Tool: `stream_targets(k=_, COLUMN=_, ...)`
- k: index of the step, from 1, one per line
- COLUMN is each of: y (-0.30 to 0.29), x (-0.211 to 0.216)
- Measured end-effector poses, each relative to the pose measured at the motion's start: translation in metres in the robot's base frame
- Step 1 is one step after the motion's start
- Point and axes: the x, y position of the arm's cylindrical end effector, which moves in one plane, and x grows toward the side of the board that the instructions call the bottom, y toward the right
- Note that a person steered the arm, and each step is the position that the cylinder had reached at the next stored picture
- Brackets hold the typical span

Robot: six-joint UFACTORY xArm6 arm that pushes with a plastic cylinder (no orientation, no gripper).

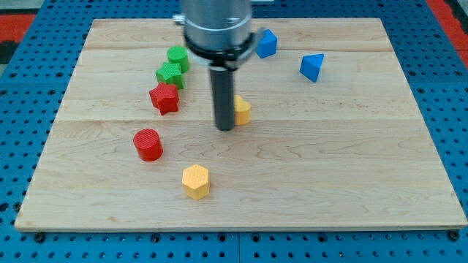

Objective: Move your arm towards blue triangle

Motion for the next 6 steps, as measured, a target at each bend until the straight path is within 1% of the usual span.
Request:
stream_targets(k=1, y=0.024, x=-0.007)
stream_targets(k=2, y=0.026, x=-0.023)
stream_targets(k=3, y=0.072, x=-0.024)
stream_targets(k=4, y=0.14, x=-0.044)
stream_targets(k=5, y=0.164, x=-0.085)
stream_targets(k=6, y=0.16, x=-0.114)
